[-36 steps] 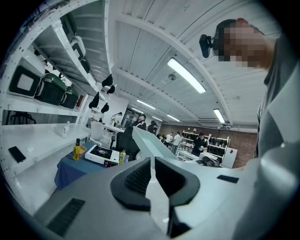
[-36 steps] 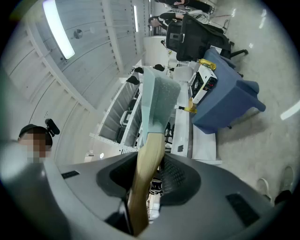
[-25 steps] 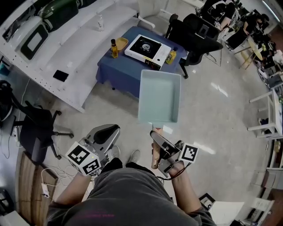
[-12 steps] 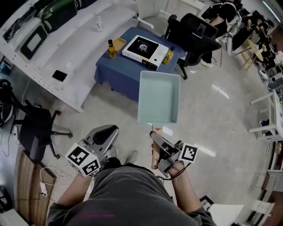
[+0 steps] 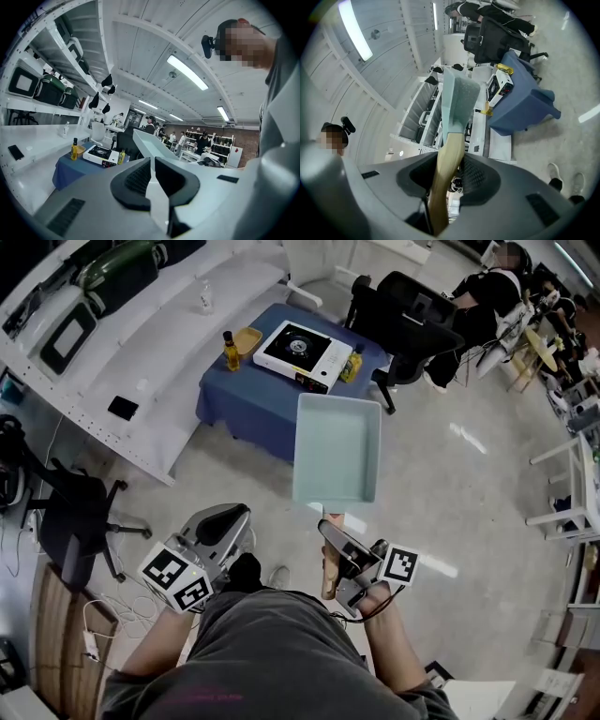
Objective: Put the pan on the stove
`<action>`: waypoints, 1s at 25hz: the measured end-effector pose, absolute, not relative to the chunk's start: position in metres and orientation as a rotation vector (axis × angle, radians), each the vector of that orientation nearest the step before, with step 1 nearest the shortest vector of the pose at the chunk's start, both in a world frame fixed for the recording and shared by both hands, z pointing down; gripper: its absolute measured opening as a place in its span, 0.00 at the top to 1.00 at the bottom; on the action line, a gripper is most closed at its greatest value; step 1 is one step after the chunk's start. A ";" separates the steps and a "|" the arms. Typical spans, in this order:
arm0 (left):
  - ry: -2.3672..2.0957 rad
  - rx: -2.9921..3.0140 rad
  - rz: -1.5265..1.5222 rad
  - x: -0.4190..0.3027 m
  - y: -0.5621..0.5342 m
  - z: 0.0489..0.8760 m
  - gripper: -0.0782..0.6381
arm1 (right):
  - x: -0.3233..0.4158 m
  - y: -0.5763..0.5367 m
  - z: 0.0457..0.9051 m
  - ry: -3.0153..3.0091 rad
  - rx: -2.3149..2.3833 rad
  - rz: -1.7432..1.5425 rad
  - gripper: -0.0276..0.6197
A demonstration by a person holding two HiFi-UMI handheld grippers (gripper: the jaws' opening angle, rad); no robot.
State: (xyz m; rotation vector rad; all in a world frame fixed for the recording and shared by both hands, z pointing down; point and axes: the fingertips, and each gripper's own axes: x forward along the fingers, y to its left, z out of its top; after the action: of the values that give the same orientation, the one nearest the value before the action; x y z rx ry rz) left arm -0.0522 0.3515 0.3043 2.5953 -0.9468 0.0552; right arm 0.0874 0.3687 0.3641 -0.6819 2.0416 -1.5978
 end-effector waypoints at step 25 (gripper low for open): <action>-0.875 2.579 0.079 -0.072 0.164 0.338 0.85 | 0.071 0.200 0.389 1.989 -0.748 -1.610 0.74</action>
State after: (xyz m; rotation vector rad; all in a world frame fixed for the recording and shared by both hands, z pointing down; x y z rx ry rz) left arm -0.0725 0.1645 0.3379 2.5789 -0.8748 0.0787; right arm 0.0708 0.1999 0.3891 -0.7477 1.9893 -1.6100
